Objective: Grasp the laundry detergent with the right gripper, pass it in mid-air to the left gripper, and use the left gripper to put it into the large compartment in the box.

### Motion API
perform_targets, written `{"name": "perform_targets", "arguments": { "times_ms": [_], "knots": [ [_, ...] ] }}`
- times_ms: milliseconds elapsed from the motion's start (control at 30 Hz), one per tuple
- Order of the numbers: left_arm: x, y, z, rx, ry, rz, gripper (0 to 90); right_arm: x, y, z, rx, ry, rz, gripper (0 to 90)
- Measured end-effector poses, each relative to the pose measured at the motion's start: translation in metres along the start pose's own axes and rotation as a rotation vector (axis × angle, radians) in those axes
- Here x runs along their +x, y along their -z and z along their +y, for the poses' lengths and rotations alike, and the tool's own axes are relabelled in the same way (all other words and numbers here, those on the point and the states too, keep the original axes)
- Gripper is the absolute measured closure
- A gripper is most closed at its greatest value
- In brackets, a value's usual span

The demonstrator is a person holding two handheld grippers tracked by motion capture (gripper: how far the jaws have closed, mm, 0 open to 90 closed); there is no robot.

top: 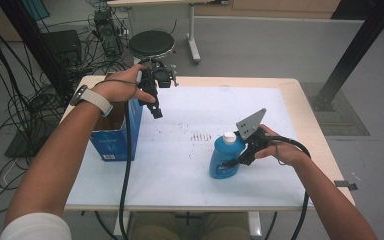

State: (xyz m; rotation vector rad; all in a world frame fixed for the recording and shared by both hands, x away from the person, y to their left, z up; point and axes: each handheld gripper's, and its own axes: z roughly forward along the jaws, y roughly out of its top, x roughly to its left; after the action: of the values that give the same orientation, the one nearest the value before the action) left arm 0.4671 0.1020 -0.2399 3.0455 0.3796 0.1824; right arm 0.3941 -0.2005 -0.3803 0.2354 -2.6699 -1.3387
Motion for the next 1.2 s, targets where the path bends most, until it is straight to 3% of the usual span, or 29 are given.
{"name": "perform_targets", "arguments": {
  "times_ms": [1200],
  "knots": [
    [-0.0005, 0.0017, -0.001, -0.004, 0.005, 0.002, 9.8, -0.001, -0.0002, 0.0007, 0.003, -0.004, 0.003, 42.4]
  ]
}}
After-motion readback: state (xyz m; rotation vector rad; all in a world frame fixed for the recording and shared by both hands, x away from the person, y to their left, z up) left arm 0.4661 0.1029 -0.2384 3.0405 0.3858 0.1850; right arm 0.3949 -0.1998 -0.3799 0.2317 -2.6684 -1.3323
